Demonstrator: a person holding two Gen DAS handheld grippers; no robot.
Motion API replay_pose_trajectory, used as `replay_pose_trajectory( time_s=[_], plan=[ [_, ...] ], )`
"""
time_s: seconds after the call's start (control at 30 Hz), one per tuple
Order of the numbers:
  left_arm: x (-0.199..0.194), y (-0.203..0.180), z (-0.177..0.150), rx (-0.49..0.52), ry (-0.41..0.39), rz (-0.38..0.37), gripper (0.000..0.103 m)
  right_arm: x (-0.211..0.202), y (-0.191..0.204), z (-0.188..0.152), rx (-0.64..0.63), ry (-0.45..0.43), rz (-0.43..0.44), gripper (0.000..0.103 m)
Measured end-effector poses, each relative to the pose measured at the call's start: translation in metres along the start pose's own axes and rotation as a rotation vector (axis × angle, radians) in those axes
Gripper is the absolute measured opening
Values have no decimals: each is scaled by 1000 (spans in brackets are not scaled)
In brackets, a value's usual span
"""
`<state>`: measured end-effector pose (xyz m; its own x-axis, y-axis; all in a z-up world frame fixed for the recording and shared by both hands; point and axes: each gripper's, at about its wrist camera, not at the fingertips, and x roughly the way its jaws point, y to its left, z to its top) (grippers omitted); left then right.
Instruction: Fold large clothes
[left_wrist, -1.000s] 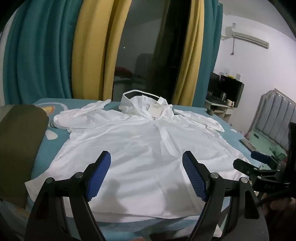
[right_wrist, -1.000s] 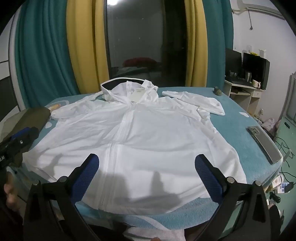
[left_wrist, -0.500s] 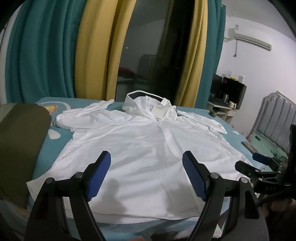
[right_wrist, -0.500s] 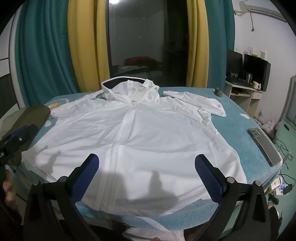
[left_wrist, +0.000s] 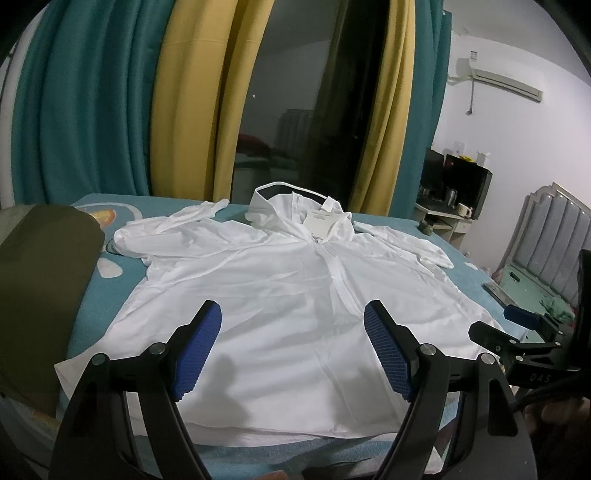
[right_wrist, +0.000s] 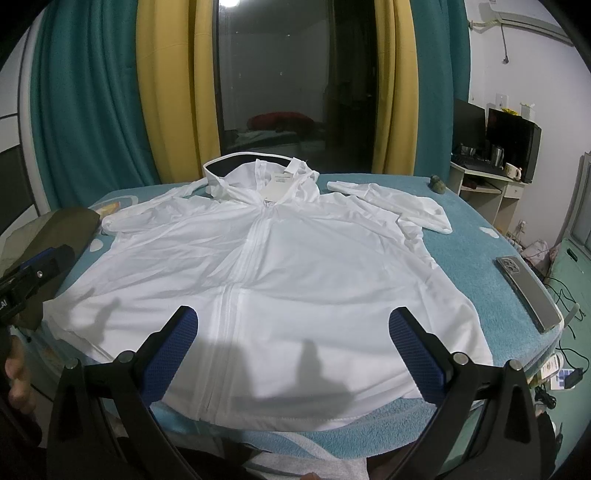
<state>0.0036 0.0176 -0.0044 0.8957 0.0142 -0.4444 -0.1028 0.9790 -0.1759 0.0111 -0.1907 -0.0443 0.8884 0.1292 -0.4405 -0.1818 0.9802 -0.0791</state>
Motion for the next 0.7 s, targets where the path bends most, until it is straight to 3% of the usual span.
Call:
replay_pose_trajectory(
  time_s=[0.7],
  plan=[
    [-4, 4, 9, 13, -6, 2, 82, 0, 2, 2, -3, -6, 5, 102]
  ],
)
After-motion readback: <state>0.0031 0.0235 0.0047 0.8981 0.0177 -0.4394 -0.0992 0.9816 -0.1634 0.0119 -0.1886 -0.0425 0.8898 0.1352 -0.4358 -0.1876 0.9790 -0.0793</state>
